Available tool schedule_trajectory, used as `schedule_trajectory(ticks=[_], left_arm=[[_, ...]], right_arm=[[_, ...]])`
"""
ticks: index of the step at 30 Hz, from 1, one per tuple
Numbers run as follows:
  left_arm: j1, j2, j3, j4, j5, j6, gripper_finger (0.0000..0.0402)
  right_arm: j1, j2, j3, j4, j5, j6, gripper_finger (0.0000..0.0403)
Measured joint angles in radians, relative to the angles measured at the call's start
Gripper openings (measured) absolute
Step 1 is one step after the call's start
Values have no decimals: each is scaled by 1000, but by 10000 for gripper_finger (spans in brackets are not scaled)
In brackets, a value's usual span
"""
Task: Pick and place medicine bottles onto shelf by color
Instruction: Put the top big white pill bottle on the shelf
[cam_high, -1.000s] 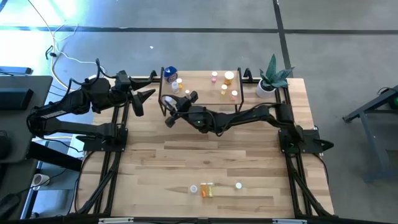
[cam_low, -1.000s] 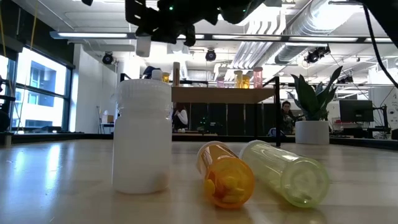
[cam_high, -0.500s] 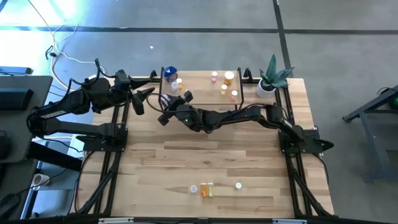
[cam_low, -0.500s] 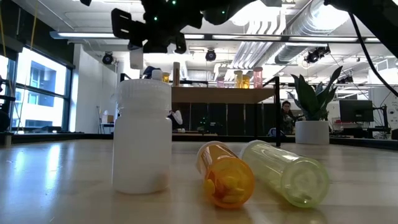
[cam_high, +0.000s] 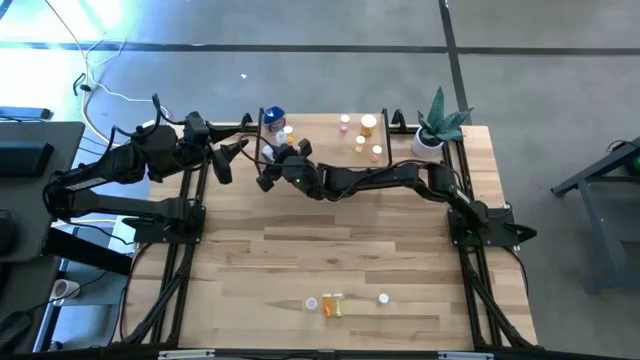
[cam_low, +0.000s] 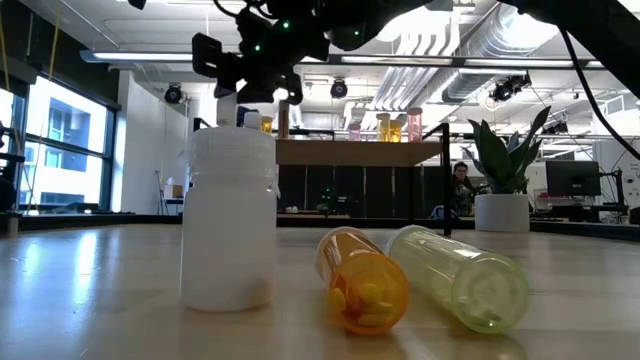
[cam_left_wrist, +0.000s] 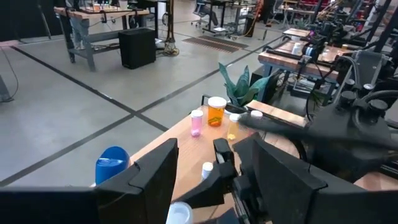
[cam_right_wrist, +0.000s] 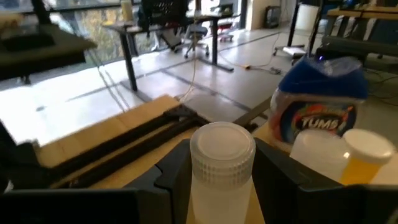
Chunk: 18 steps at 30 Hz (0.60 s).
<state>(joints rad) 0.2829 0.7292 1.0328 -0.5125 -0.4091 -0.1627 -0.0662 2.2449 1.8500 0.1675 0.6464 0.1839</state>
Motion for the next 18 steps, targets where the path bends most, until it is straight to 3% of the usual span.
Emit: schedule_trajectory(ticks=[18], left_arm=[[0, 0, -1, 0, 0, 27, 195]], right_arm=[[-7, 0, 0, -73, -7, -27, 131]])
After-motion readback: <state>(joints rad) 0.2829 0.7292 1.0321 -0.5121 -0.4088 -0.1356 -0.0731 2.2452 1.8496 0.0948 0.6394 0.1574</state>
